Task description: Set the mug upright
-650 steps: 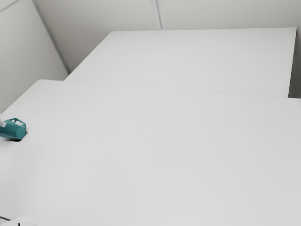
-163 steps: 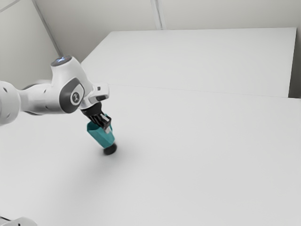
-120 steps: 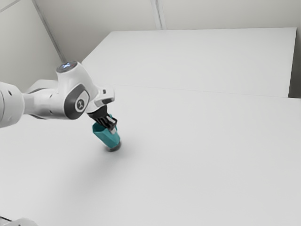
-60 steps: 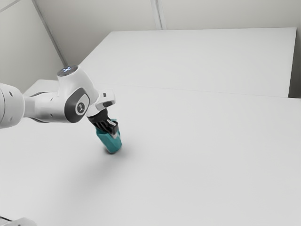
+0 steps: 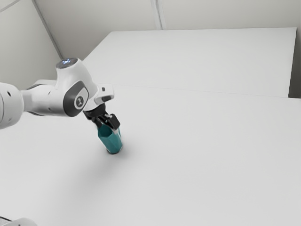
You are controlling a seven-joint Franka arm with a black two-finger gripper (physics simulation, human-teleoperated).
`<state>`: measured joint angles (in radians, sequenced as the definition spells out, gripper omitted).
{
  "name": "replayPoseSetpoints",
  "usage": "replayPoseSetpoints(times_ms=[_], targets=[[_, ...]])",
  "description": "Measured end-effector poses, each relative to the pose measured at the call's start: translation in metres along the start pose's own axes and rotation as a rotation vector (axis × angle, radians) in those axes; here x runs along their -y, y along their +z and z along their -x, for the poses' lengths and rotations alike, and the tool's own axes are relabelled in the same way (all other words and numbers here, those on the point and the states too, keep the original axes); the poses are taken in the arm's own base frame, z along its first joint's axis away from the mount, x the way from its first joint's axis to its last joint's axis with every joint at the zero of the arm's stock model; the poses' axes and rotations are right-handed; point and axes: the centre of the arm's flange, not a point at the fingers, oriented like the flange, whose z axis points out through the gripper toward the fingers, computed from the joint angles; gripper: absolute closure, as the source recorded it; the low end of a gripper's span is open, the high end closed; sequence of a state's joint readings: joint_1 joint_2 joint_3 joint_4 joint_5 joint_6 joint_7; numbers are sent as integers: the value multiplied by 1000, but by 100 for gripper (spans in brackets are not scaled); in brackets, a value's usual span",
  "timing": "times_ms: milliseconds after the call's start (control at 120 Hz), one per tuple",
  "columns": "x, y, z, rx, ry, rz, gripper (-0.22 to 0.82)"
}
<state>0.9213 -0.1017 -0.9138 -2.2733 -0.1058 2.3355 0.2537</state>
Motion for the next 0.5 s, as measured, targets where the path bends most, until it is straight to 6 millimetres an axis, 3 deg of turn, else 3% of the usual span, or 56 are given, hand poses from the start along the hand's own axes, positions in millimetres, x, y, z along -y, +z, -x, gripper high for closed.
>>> replayPoseSetpoints(times_ms=[208,350,500], targets=[[3,-63,-29,-5,3,3,2],[3,-136,-56,-30,-10,17,1],[13,-201,-66,-40,-47,31,1]])
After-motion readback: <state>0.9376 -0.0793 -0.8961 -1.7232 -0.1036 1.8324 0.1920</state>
